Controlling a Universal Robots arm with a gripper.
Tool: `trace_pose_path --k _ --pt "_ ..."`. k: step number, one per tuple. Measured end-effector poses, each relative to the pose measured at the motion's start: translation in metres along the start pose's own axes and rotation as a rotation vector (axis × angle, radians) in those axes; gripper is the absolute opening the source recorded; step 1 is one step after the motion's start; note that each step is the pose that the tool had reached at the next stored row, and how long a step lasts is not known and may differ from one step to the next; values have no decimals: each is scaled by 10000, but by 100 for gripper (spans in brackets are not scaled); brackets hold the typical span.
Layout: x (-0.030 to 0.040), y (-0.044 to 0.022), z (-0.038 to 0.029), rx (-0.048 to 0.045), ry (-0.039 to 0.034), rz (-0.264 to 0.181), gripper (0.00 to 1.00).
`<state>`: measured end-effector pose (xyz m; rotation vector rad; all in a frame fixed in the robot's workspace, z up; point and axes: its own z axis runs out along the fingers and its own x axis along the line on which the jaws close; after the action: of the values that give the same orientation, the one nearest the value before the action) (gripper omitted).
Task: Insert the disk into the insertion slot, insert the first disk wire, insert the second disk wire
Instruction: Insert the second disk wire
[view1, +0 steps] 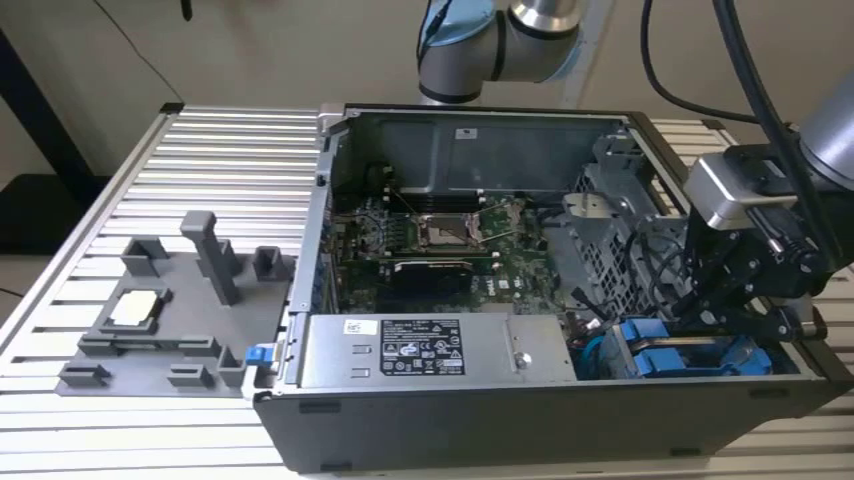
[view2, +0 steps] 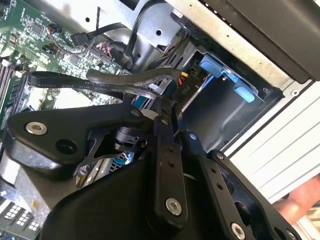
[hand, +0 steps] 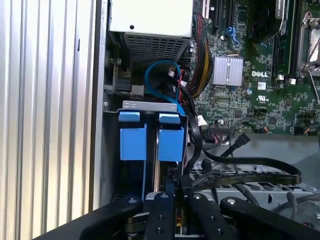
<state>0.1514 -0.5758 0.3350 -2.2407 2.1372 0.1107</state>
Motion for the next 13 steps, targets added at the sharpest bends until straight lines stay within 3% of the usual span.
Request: trace_pose_path --k 9,13 --pt "0 -1 14 3 -17 -2 16" --pt "0 -2 8 1 -9 -2 24"
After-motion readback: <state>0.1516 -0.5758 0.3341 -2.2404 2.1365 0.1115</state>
